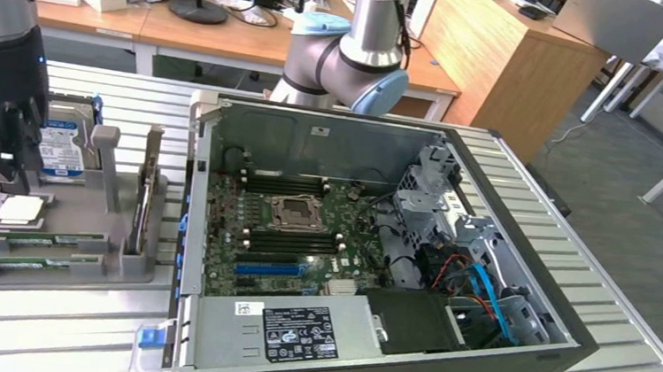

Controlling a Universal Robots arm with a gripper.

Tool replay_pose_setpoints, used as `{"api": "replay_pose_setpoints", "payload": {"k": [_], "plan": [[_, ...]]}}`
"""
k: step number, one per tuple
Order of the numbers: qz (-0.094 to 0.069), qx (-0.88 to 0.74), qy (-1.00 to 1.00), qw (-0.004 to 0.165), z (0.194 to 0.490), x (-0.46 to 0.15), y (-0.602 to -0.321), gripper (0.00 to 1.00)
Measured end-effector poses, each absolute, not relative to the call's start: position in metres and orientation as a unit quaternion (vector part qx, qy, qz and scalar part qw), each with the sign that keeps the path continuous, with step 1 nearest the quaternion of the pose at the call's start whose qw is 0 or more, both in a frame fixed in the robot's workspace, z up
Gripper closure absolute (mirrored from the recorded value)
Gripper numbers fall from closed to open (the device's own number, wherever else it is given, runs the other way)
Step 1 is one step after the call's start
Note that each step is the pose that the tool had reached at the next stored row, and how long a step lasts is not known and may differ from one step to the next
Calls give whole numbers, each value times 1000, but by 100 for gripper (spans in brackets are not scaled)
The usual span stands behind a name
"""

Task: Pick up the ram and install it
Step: 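Pick up the ram and move it above insertion slot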

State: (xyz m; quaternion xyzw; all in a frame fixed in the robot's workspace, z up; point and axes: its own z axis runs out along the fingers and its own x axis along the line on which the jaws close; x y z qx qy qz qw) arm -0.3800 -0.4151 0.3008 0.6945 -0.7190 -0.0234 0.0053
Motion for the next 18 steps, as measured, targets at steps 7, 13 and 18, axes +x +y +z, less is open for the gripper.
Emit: {"api": "replay_pose_setpoints", "payload": {"k": [7, 13, 18], "plan": [[-23, 695, -719, 5, 295, -380, -415, 57], [-23, 695, -719, 5, 290, -380, -415, 57], [-23, 695, -719, 5, 286, -380, -415, 57]]}}
